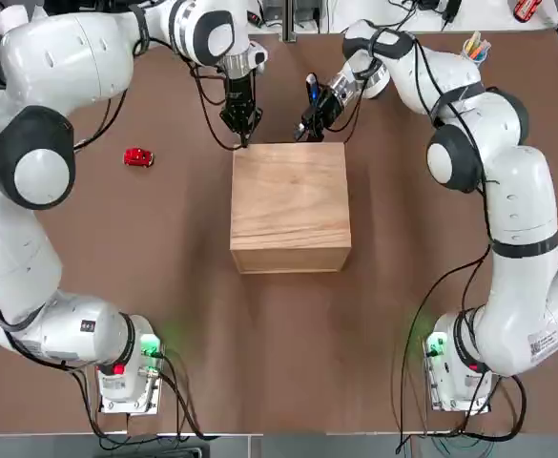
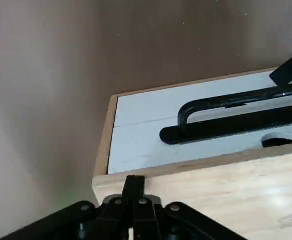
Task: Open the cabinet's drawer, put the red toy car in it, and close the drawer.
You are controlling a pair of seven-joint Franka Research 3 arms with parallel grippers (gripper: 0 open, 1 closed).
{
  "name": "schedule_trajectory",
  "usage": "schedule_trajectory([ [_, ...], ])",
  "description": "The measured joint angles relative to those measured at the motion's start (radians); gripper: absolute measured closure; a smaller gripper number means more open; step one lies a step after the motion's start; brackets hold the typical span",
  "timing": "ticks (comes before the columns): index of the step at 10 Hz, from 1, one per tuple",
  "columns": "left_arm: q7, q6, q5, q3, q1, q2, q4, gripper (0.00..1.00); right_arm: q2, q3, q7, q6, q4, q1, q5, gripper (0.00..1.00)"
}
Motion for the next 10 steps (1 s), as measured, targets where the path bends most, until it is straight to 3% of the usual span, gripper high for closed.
schedule_trajectory([
  [3,0.000,0.000,0.000,0.000,0.000,0.000,0.000,0.99,0.001,0.000,0.001,0.004,0.000,0.002,0.000,0.27],
  [5,0.000,0.000,0.003,0.000,-0.001,0.000,0.000,0.99,0.001,0.000,0.002,0.004,-0.001,0.002,0.000,0.41],
  [8,0.000,0.000,0.003,-0.001,-0.001,0.000,0.000,0.99,0.001,0.000,0.004,0.004,-0.001,0.002,0.000,0.51],
  [10,0.000,0.000,0.003,-0.001,-0.001,0.000,0.000,0.99,0.002,0.000,0.004,0.004,-0.001,0.002,0.000,0.67],
])
